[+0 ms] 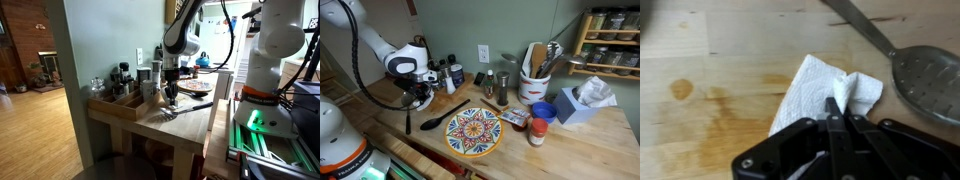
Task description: Use a tissue to wipe the wet part of the counter
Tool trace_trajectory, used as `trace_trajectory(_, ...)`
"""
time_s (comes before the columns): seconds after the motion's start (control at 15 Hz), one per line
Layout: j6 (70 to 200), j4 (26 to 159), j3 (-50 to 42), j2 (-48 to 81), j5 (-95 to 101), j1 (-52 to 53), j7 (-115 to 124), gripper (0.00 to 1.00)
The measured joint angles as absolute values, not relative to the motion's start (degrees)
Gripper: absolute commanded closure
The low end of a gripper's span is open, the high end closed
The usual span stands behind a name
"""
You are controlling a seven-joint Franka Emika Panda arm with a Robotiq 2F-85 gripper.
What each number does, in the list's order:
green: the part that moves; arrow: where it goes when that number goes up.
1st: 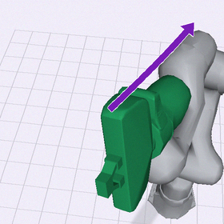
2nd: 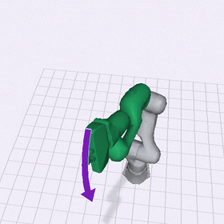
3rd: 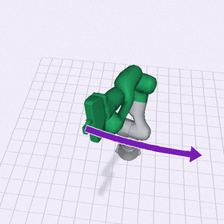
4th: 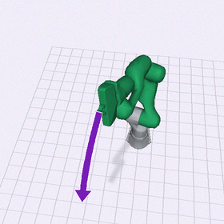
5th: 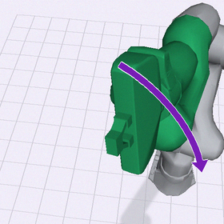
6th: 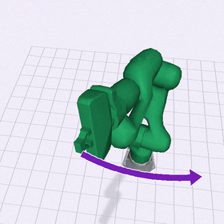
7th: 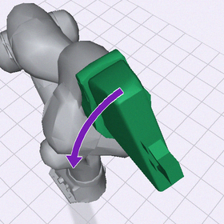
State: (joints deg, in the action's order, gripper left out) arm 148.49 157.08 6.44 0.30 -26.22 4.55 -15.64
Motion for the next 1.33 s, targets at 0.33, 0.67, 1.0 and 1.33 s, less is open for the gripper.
trace_trajectory(0.33,148.52,157.06,8.68,0.4,-27.98,7.1,-15.42,0.99)
trace_trajectory(0.67,148.49,157.04,5.75,0.26,-22.58,5.26,-8.43,0.99)
trace_trajectory(1.0,147.02,156.99,0.73,0.03,-13.55,0.98,-1.24,0.99)
trace_trajectory(1.33,141.25,156.99,-3.29,-0.38,-6.0,-2.82,3.82,0.99)
